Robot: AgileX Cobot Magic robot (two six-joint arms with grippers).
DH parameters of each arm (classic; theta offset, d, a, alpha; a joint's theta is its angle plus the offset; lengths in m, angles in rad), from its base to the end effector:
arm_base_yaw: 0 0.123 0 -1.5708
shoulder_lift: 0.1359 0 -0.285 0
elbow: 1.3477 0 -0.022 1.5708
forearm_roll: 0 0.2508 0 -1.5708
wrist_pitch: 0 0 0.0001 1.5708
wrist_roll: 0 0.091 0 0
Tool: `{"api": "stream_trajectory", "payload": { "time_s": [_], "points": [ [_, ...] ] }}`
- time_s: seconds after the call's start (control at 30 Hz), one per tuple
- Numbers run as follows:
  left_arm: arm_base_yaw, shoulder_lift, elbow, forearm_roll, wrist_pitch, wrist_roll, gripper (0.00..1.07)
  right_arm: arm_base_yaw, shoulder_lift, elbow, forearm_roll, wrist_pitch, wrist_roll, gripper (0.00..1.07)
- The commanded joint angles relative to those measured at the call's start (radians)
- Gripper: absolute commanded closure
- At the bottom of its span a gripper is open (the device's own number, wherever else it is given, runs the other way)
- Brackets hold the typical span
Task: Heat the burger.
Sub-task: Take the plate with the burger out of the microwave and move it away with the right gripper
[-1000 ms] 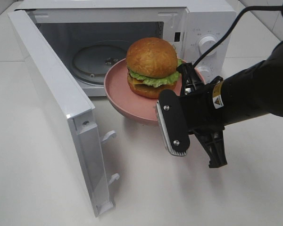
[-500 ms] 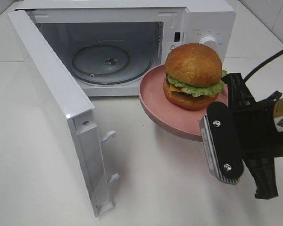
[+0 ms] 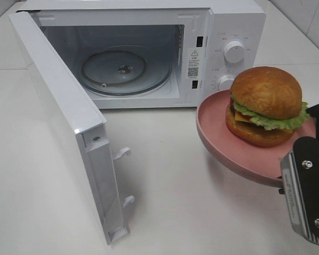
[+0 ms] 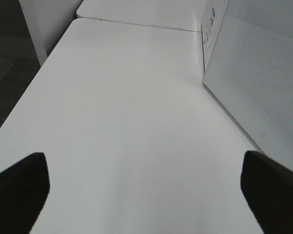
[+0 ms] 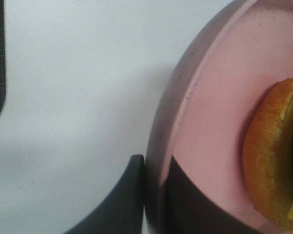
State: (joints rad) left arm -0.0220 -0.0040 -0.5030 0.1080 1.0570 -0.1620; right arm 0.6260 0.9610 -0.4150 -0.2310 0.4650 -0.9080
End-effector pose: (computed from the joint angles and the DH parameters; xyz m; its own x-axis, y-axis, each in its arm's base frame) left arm -0.0057 0.0087 0.2788 -0.4347 -0.0985 -0.8952 -0.1100 0.9924 -0.0558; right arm 0.1350 0.0860 0.2135 0.1955 -0.9609 -0.1960 -0.8100 -0.0455 -0.5847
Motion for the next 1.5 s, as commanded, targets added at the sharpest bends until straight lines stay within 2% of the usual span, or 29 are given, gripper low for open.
{"api": "stream_trajectory", "payload": {
  "time_s": [0.03,0.4,0.63,0.87,1.17,1.33,1.4,1.5],
  "points": [
    [-0.007,-0.021,0.000,-0.004,-0.013,-0.003,0.06,-0.004,-0.091,-0.002,-0.088,0.021,0.083,1.07],
    [-0.007,-0.021,0.000,-0.004,-0.013,-0.003,0.06,-0.004,-0.203,-0.002,-0.196,0.166,0.260,1.07],
    [-0.007,-0.021,0.000,-0.004,-0.013,-0.003,0.06,-0.004,-0.206,-0.002,-0.233,0.224,0.337,1.07],
    [-0.007,-0.021,0.000,-0.004,-0.013,-0.003,0.06,-0.004,-0.206,-0.002,-0.373,0.299,0.528,1.07],
    [-0.007,-0.021,0.000,-0.004,-0.013,-0.003,0.06,-0.004,-0.206,-0.002,-0.411,0.323,0.685,1.07],
    [-0.007,-0.021,0.000,-0.004,-0.013,-0.003,0.06,-0.004,-0.202,-0.002,-0.482,0.332,0.807,1.07],
    [-0.007,-0.021,0.000,-0.004,-0.013,-0.003,0.06,-0.004,-0.202,-0.002,-0.535,0.361,0.926,1.07],
    [-0.007,-0.021,0.000,-0.004,-0.013,-0.003,0.06,-0.004,-0.202,-0.002,-0.543,0.370,0.946,1.07]
  ]
}}
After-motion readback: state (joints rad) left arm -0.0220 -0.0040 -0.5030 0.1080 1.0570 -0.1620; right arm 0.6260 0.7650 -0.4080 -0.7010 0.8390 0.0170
